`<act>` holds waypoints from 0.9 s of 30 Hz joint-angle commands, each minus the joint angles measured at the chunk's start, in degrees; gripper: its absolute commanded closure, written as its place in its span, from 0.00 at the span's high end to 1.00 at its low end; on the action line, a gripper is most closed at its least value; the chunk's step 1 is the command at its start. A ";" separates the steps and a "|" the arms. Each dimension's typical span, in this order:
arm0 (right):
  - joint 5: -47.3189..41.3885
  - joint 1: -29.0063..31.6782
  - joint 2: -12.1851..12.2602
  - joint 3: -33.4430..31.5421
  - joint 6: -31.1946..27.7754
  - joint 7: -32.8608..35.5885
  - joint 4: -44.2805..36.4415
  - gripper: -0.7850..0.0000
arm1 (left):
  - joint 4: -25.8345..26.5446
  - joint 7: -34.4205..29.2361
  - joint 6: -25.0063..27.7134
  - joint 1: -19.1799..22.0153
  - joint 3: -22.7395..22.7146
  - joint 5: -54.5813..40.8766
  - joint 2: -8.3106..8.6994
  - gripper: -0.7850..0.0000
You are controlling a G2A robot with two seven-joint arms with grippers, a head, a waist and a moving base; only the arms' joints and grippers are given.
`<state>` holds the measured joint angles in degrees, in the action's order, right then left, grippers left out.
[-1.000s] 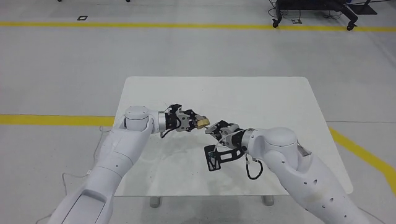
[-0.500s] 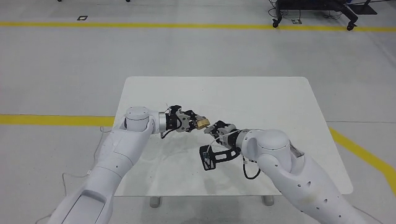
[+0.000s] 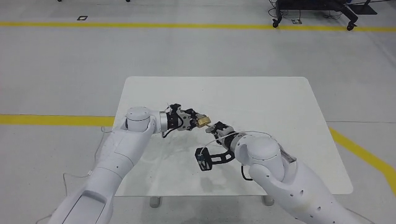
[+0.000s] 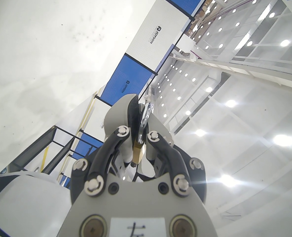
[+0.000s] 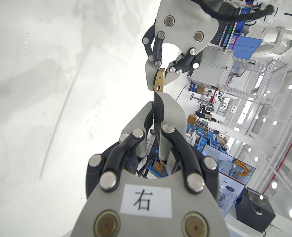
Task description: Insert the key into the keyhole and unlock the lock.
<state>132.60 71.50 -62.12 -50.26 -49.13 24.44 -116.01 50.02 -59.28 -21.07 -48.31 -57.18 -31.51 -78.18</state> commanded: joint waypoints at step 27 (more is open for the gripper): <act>-1.34 -2.30 -3.61 4.26 -0.98 9.90 2.30 0.00 | 2.94 5.29 0.96 -1.70 0.04 0.98 0.45 0.00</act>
<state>131.31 69.34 -65.62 -46.10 -49.99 34.17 -113.90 52.97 -54.11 -20.12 -50.03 -57.16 -30.55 -77.73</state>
